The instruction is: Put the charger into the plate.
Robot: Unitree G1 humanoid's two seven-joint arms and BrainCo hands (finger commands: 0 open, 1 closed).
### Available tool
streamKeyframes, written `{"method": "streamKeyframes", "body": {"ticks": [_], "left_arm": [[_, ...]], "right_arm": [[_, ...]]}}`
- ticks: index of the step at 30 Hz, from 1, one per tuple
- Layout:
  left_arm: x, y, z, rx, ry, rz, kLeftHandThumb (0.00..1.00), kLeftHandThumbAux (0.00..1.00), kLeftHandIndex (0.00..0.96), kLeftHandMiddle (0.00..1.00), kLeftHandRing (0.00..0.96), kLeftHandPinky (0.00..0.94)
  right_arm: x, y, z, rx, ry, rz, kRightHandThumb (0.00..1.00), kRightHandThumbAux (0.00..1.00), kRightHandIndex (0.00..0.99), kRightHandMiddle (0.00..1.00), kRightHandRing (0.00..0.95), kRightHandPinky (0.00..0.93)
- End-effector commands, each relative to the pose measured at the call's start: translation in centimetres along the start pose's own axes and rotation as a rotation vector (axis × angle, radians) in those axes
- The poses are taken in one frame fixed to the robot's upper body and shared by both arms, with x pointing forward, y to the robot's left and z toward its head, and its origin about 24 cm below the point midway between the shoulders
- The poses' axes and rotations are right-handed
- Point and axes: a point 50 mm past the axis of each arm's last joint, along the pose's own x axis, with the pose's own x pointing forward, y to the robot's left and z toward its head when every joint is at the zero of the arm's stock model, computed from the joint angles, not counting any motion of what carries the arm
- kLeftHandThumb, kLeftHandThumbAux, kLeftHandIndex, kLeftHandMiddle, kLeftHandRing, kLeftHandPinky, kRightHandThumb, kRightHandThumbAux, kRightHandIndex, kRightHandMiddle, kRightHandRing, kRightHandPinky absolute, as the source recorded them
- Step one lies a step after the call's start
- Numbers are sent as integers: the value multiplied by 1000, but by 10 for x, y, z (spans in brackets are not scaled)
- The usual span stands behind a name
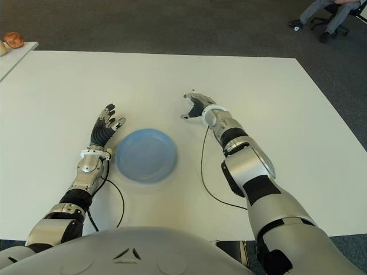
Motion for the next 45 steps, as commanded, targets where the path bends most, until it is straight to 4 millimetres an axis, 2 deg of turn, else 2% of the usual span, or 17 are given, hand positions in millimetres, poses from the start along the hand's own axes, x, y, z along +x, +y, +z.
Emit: {"method": "streamKeyframes", "body": {"ticks": [1, 7, 17, 20, 22, 27, 33, 45], "left_arm": [[-28, -4, -40, -8, 215, -16, 0, 617, 0, 0, 0, 10], [-26, -4, -40, -11, 206, -6, 0, 618, 0, 0, 0, 16], [-23, -2, -41, -16, 225, -4, 0, 614, 0, 0, 0, 15], [-22, -2, -42, -21, 234, -2, 0, 616, 0, 0, 0, 14], [-22, -1, -42, -21, 238, -1, 0, 618, 0, 0, 0, 12], [-20, 0, -42, -19, 246, -3, 0, 620, 0, 0, 0, 11], [-19, -1, -42, -23, 248, 0, 0, 616, 0, 0, 0, 5], [-17, -3, -41, -16, 246, -1, 0, 599, 0, 0, 0, 16]], "right_arm": [[-12, 26, -25, -46, 26, 216, 0, 656, 0, 32, 31, 81], [-28, 19, -39, -152, -83, 302, 0, 664, 0, 75, 81, 133], [-58, 9, -47, -225, -278, 288, 0, 638, 0, 105, 151, 249], [-71, 8, -53, -248, -310, 272, 0, 634, 0, 100, 153, 246], [-78, 9, -55, -265, -324, 260, 0, 636, 0, 97, 149, 213], [-88, 9, -57, -279, -350, 238, 0, 654, 0, 108, 159, 135], [-101, 8, -55, -272, -405, 210, 0, 680, 0, 122, 166, 88], [-116, 1, -51, -249, -463, 194, 0, 746, 0, 117, 134, 122]]}}
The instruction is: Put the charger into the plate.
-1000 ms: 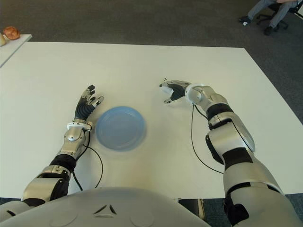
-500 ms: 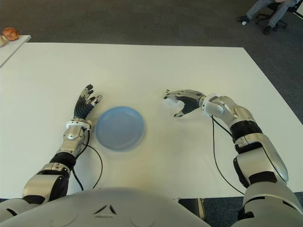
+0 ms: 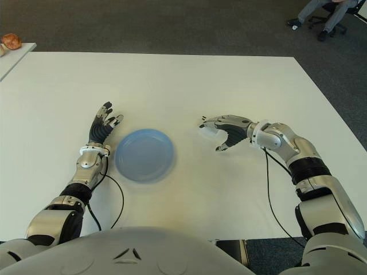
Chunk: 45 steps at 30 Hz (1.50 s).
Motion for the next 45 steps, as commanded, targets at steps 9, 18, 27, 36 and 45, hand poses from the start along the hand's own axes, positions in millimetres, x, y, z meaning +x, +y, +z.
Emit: {"method": "streamKeyframes", "body": {"ticks": [9, 18, 27, 36, 45], "left_arm": [[-26, -9, -40, -3, 215, -11, 0, 592, 0, 0, 0, 7], [-25, -12, -38, -13, 209, -16, 0, 590, 0, 0, 0, 17], [-26, -13, -39, -1, 212, -22, 0, 602, 0, 2, 2, 22], [-26, -12, -39, 29, 212, -33, 0, 595, 0, 0, 0, 8], [-25, -12, -40, 61, 230, -37, 0, 594, 0, 0, 0, 1]], "right_arm": [[-15, 1, 10, 19, -52, -8, 0, 802, 0, 110, 123, 141], [-18, 3, 13, 39, -77, -84, 0, 782, 0, 110, 127, 132], [-18, 2, 14, 36, -97, -240, 0, 676, 0, 70, 78, 97], [-10, -1, 14, 85, -72, -500, 186, 563, 0, 12, 32, 78], [1, 2, 10, 196, 16, -719, 331, 362, 0, 0, 0, 3]]}}
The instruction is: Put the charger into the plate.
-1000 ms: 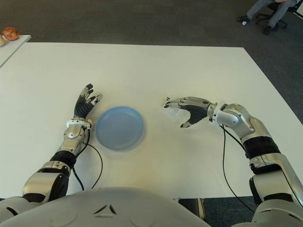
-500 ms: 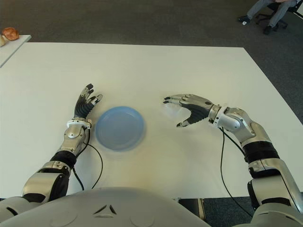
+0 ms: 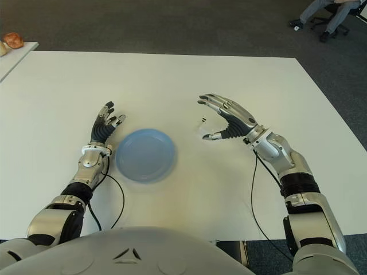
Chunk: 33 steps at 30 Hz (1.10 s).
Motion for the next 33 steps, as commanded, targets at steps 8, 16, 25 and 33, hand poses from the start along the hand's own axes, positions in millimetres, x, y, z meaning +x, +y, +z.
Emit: {"method": "streamKeyframes", "body": {"ticks": [8, 16, 25, 33], "left_arm": [[-24, -12, -39, 40, 207, -49, 0, 582, 0, 0, 0, 1], [-24, -12, -38, 13, 199, -57, 0, 587, 0, 0, 0, 8], [-23, -13, -39, -12, 208, -51, 0, 592, 0, 0, 0, 3], [-22, -15, -37, -10, 191, -51, 9, 564, 0, 0, 0, 1]], "right_arm": [[17, 52, -6, 0, 210, -83, 346, 227, 0, 0, 0, 0], [25, 73, -10, -149, 252, -82, 354, 146, 0, 0, 0, 0], [31, 86, -9, -188, 319, -55, 344, 123, 0, 0, 0, 0], [31, 93, -8, -203, 357, -24, 329, 117, 0, 0, 0, 0]]}}
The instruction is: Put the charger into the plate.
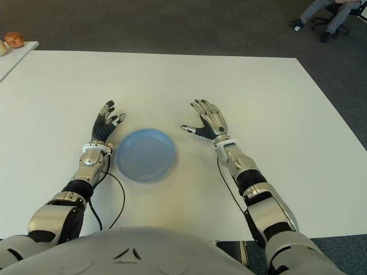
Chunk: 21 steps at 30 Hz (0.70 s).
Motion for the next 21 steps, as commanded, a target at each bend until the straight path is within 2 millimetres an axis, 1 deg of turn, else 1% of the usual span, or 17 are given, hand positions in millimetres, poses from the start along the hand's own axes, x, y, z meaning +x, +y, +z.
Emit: {"method": "streamKeyframes", "body": {"ticks": [1, 8, 21], "left_arm": [[-26, -14, -38, -7, 189, -51, 9, 563, 0, 0, 0, 1], [-27, -15, -37, -3, 181, -52, 6, 556, 0, 0, 0, 3], [-27, -15, -37, -8, 184, -50, 3, 565, 0, 0, 0, 1]], "right_arm": [[-1, 5, 0, -20, 24, 37, 329, 116, 0, 0, 0, 0], [-3, 6, -1, -51, 30, 71, 329, 115, 0, 0, 0, 0], [-8, -2, -11, -102, 46, 131, 320, 121, 0, 0, 0, 0]]}}
